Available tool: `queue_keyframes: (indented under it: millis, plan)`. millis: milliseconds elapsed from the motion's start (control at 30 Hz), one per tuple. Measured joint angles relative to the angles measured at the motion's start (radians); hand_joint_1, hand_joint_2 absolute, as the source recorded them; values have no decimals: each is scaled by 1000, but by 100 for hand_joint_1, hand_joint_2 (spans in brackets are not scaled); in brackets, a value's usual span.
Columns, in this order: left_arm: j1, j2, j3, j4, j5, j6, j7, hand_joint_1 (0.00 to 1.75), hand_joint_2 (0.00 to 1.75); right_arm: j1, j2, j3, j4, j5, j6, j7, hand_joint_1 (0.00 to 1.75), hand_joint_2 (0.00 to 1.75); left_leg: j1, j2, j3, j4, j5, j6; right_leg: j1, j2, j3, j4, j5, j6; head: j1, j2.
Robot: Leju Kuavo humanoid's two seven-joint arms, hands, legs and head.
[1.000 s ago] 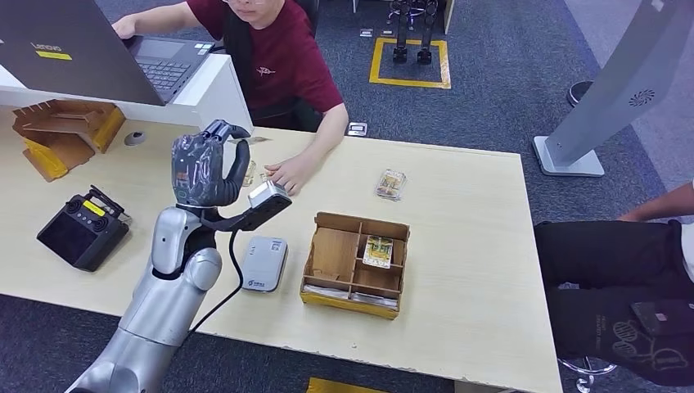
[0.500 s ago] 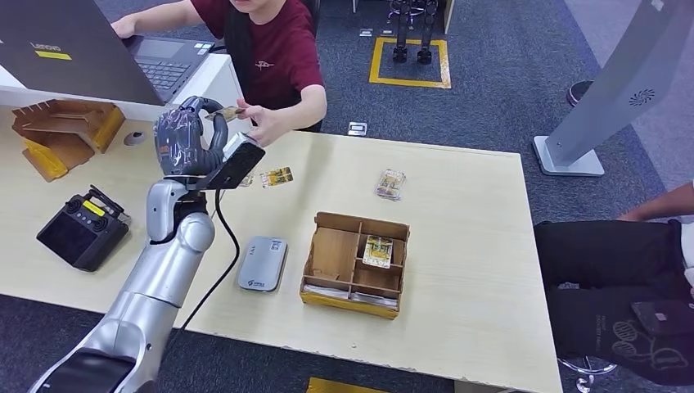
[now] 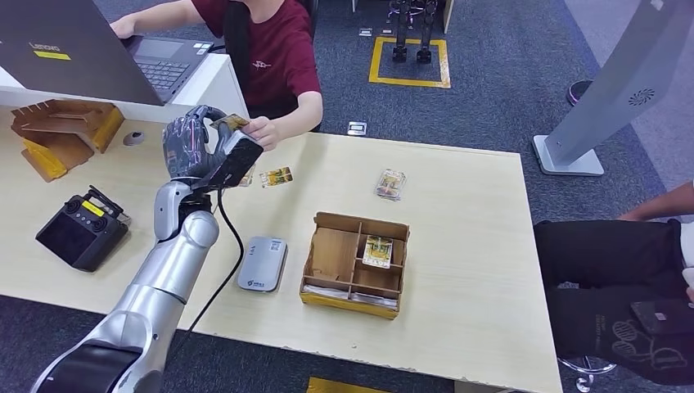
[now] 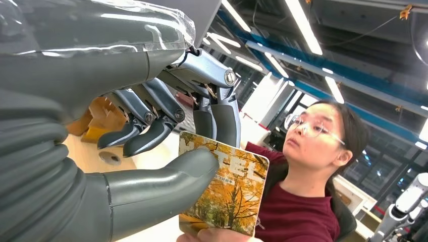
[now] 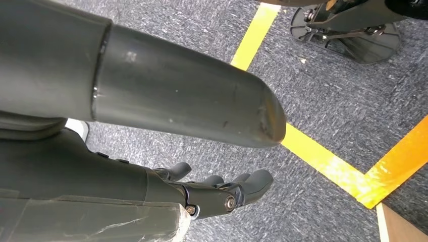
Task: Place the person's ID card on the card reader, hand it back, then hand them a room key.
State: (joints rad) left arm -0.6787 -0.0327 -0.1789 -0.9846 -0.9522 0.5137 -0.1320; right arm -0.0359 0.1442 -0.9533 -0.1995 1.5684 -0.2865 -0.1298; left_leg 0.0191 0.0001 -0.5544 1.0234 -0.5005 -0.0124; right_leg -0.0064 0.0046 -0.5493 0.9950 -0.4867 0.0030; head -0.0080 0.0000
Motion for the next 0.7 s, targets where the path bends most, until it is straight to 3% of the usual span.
queue_keyframes:
  millis: [100,133,300,533,700]
  plan:
    - [-1,-2,2,11,4,0,-3,36,175,0,0,0,0,0,1,3,0,0,0,0,0,0,0,0,0,0,0,0,0,0,0,0]
    - [-2,-2,2,13,4,0,-4,0,175,0,0,0,0,0,1,4,0,0,0,0,0,0,0,0,0,0,0,0,0,0,0,0]
    - [-5,-3,7,20,5,15,-7,0,175,0,0,0,0,0,0,2,0,0,0,0,0,0,0,0,0,0,0,0,0,0,0,0]
    - [-46,7,34,67,-36,132,-6,0,175,-4,0,2,0,1,-5,0,0,0,0,0,0,0,0,0,0,0,0,0,0,0,0,0]
    - [-69,30,103,102,-93,169,-21,0,175,-6,1,8,0,2,-9,4,0,0,0,0,0,0,0,0,0,1,0,1,1,0,0,0]
